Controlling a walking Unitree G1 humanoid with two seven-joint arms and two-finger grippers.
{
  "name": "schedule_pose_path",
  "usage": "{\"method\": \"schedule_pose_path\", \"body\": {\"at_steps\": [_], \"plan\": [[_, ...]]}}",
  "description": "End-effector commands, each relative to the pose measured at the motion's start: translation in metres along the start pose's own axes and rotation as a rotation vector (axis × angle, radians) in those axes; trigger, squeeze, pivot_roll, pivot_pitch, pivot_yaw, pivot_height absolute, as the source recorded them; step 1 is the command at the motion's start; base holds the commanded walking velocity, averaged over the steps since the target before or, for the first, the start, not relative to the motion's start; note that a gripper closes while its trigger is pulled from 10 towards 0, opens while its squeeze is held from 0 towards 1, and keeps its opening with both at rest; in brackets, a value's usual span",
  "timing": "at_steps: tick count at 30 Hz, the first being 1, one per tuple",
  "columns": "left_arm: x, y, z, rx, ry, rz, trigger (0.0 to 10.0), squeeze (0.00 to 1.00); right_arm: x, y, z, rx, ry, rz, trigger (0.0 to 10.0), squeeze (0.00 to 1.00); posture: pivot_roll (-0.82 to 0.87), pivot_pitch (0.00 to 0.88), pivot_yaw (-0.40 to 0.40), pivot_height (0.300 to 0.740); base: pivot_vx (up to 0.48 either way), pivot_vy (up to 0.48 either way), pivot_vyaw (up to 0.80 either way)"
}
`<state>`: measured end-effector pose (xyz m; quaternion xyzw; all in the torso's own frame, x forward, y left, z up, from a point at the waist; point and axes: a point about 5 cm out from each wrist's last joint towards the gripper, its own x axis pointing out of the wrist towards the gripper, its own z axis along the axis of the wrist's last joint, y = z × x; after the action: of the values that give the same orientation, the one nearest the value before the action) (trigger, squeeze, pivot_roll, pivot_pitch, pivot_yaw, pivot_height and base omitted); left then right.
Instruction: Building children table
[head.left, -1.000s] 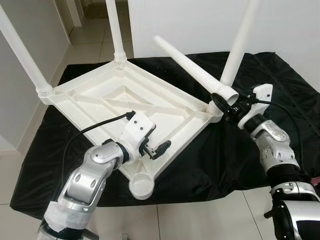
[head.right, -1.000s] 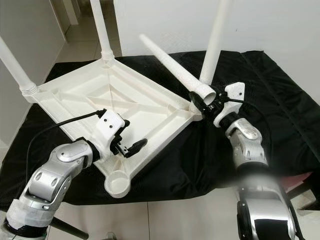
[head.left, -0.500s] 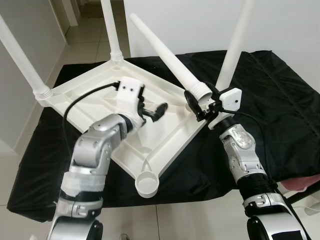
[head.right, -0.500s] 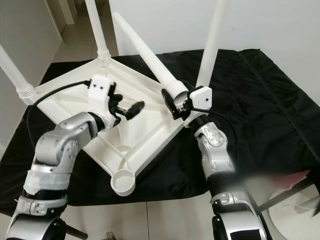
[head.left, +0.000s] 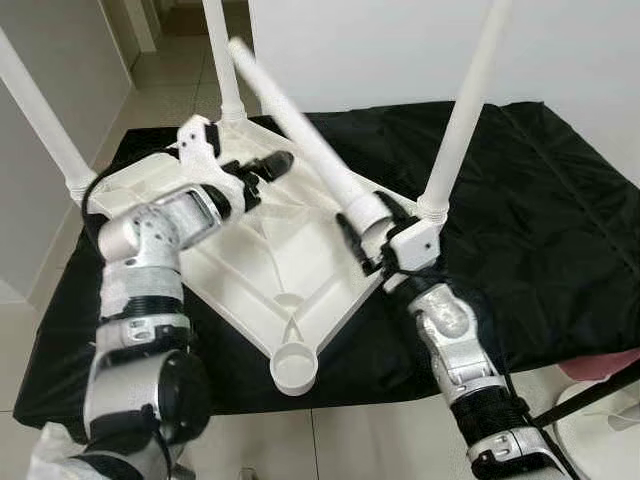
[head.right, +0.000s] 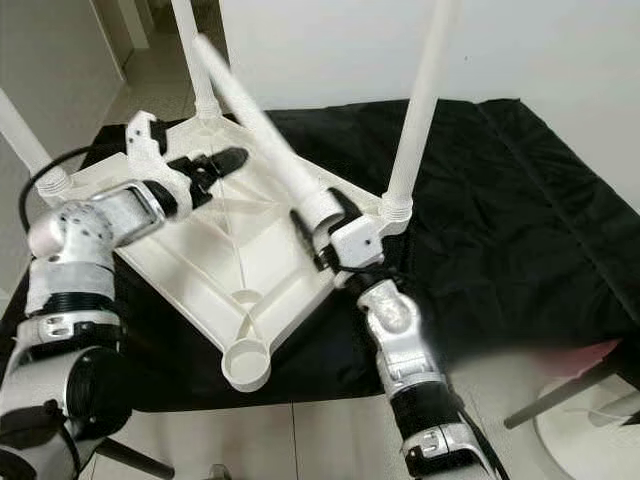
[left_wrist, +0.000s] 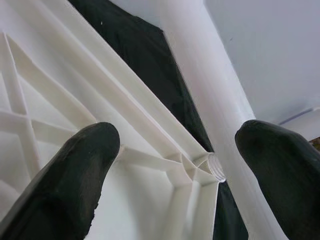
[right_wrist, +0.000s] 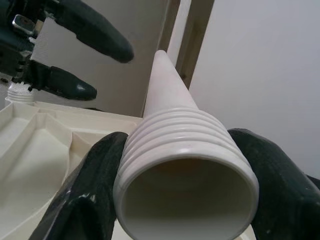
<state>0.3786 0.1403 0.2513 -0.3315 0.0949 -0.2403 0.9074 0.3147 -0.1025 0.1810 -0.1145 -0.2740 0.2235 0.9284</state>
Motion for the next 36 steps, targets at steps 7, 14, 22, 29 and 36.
{"method": "schedule_pose_path", "body": {"at_steps": [7, 14, 22, 29, 36], "plan": [[0.000, -0.011, -0.007, -0.096, 0.053, -0.123, 10.0, 0.00, -0.003, 0.016, 0.002, 0.006, -0.005, -0.001, 10.0, 0.00, 0.00, 0.007, 0.046, 0.740, 0.000, 0.000, 0.00], [0.009, -0.023, -0.013, -0.104, 0.085, -0.166, 10.0, 0.00, 0.005, 0.034, 0.007, 0.020, -0.026, 0.068, 10.0, 0.00, -0.01, 0.000, 0.051, 0.740, 0.000, 0.000, 0.00], [0.015, -0.021, -0.015, -0.100, 0.092, -0.139, 10.0, 0.00, 0.004, 0.049, 0.013, 0.021, -0.052, 0.150, 10.0, 0.00, -0.02, 0.000, 0.050, 0.740, 0.000, 0.000, 0.00], [0.018, 0.001, 0.005, -0.103, 0.075, -0.031, 10.0, 0.00, -0.014, 0.048, 0.020, -0.038, -0.075, 0.160, 10.0, 0.00, -0.02, 0.000, 0.055, 0.740, 0.000, 0.000, 0.00], [0.011, 0.015, 0.027, -0.115, 0.027, 0.009, 8.5, 0.00, -0.031, 0.041, 0.015, -0.106, -0.049, 0.165, 10.0, 0.00, -0.02, 0.000, 0.069, 0.740, 0.000, 0.000, 0.00]]}}
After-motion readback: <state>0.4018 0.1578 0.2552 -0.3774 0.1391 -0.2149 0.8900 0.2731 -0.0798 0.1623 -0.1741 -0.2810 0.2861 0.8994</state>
